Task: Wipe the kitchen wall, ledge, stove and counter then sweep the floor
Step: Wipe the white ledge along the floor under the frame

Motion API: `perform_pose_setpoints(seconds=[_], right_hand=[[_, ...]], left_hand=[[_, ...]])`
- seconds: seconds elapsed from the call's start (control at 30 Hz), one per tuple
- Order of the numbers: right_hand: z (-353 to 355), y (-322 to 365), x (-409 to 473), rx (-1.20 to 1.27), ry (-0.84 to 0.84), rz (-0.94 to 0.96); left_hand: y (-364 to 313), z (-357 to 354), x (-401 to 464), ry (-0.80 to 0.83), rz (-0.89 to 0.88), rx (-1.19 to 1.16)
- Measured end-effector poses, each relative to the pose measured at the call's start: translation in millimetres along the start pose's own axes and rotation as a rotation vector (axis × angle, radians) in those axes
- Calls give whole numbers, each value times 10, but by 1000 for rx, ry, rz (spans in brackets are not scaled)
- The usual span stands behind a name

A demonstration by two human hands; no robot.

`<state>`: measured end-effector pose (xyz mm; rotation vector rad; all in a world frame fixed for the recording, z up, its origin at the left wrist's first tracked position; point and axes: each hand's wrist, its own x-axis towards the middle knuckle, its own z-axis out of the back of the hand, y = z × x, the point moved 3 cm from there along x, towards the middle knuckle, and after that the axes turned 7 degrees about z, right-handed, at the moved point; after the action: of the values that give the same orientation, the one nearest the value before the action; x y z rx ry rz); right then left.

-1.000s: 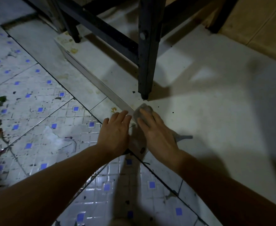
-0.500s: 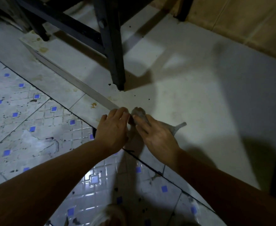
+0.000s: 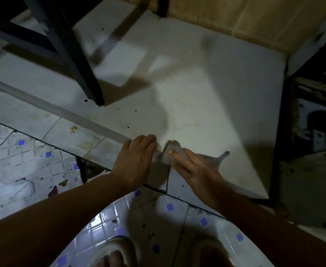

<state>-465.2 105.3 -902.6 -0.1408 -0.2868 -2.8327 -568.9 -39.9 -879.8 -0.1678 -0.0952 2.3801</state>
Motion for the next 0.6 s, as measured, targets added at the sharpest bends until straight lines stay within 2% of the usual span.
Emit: perform_pose_setpoints(seconds=[0.07,0.2,0.6], right_hand=[[-16,-92,-174,-1,-20,-78],[118,-160,-558,-106,-16,-25],[309,-316,-1305,-120,18,-201]], left_hand=[[-129,-18,19,3,-40,-14],[-346,-30,48,-35,-115,-28],[-781,-159,212,-70,-287,-38]])
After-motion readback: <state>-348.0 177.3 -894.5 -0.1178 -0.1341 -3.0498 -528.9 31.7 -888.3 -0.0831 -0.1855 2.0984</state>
